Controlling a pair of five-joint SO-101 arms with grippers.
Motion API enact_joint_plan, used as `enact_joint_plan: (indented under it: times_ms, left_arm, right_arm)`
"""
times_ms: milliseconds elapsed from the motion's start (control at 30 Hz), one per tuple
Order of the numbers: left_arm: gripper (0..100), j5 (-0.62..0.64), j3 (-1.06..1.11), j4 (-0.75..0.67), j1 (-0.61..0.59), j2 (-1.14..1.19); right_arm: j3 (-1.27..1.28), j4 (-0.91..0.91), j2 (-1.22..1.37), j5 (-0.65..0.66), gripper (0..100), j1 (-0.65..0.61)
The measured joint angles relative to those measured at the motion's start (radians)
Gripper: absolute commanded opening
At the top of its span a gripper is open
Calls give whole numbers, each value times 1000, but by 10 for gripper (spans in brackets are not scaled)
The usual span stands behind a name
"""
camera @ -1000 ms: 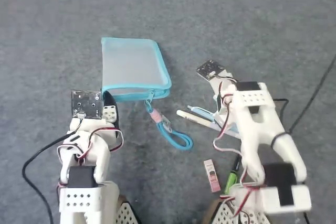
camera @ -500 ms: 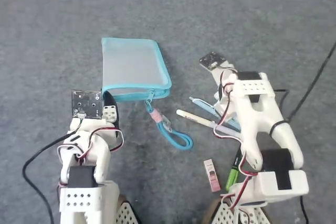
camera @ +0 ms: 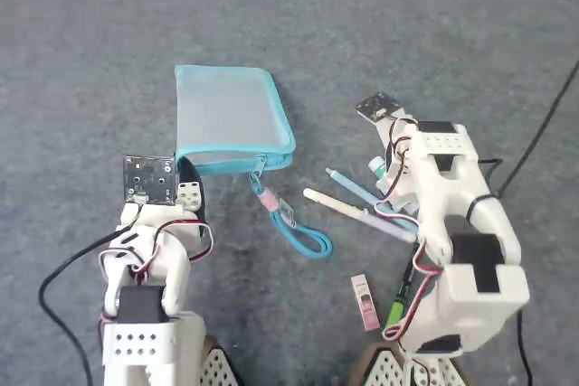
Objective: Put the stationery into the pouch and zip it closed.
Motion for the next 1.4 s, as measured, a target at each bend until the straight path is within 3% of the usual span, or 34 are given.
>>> enact_joint_plan:
  times_ms: [200, 500, 667, 1033, 1400]
  left_arm:
    - [12, 0, 0, 0, 0, 0]
    - [12, 0, 123, -155, 123, 0]
    - [12, 0, 123, -157, 124, 0]
    - [12, 0, 123, -157, 124, 0]
    - [12, 0, 123, -157, 124, 0]
  right_arm:
    - [-20, -11, 5, -2, 6, 5]
    - [-43, 133, 8, -2, 20, 2]
    - [-37, 152, 8, -2, 142, 2]
    - [71, 123, -129, -2, 102, 18]
    - [212, 72, -245, -2, 159, 25]
